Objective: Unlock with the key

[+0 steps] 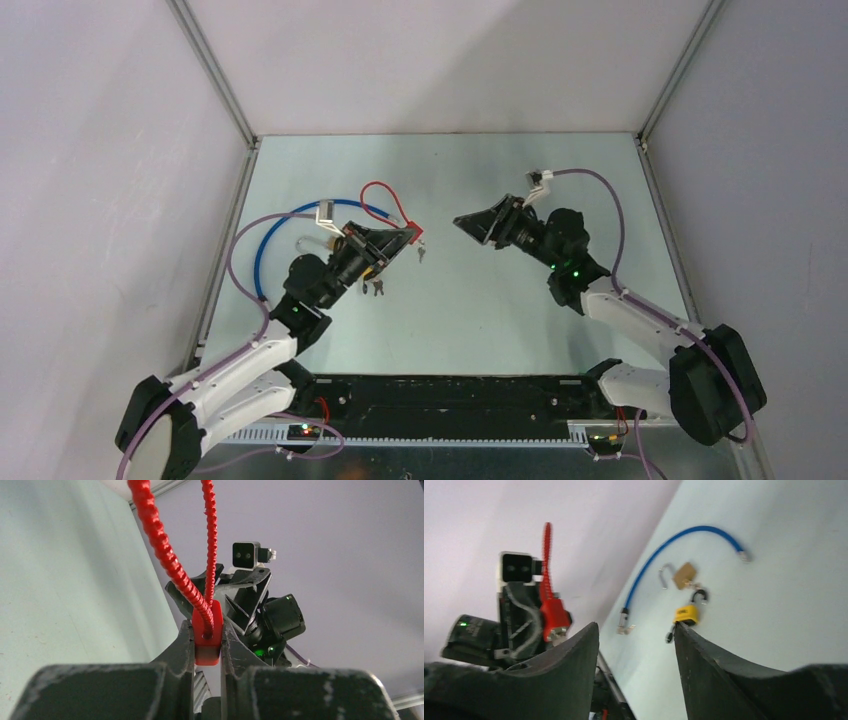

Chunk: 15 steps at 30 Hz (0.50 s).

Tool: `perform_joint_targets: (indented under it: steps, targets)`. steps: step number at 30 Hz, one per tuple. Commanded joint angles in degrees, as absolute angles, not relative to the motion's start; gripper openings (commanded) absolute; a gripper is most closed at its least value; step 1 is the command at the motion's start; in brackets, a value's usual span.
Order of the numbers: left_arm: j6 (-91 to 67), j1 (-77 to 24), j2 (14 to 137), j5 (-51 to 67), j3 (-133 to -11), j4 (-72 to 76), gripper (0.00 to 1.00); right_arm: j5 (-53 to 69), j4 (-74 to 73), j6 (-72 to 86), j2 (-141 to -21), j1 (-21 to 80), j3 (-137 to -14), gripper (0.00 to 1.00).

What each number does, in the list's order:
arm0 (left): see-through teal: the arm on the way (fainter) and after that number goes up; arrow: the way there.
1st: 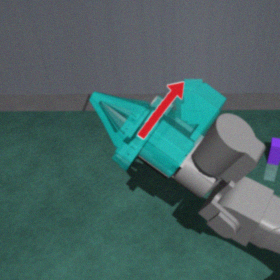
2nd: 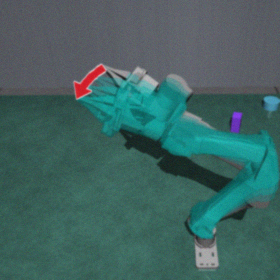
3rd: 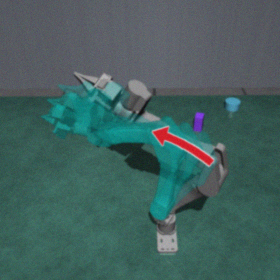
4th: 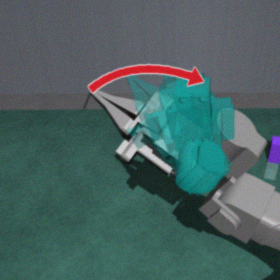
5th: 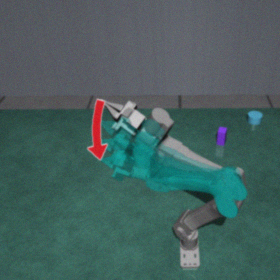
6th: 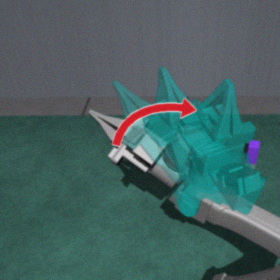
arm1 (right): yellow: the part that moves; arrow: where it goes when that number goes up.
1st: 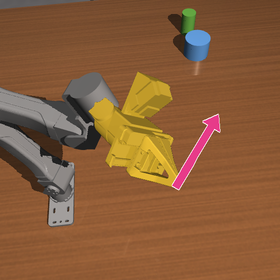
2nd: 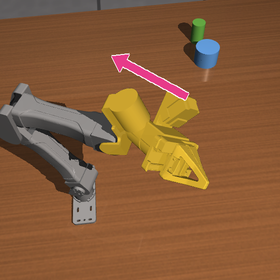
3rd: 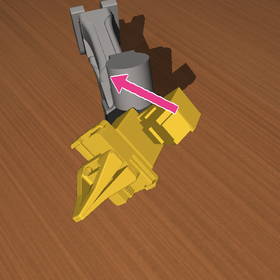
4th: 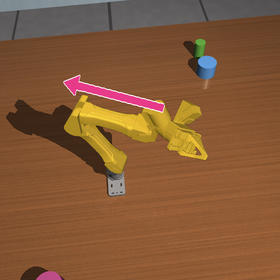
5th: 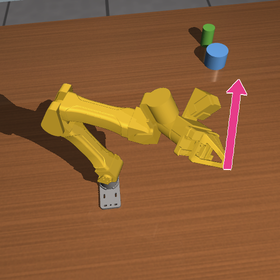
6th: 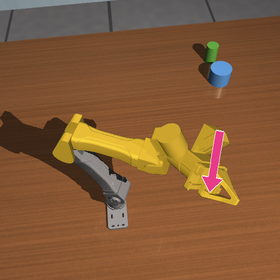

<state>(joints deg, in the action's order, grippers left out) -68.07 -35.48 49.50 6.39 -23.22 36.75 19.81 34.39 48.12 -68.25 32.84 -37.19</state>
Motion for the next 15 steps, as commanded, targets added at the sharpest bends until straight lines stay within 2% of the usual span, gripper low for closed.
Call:
perform_joint_targets:
  steps: [1,3,9,10,13,15]
  targets:
    - [-67.8,-35.2,50.1,7.3,-24.0,37.3,0.0,28.4,25.7,40.1,-63.5,27.3,-36.2,0.65]
    - [-67.5,-35.2,50.6,7.5,-24.3,36.6,0.0,26.9,26.6,37.5,-60.0,27.1,-33.5,0.7]
    - [-67.5,-35.2,52.3,8.6,-25.5,35.4,0.0,23.5,28.5,30.1,-50.9,27.1,-28.8,0.73]
    - [-67.5,-35.1,52.5,8.6,-25.6,35.2,0.0,22.3,29.2,31.2,-50.1,27.1,-26.8,0.76]
    - [-67.9,-35.2,53.2,8.8,-26.0,34.8,0.0,22.8,30.9,28.9,-48.0,26.3,-25.3,0.96]
    - [-68.5,-35.3,53.8,9.0,-26.4,34.7,0.0,22.6,31.9,27.2,-47.9,27.2,-25.2,0.99]
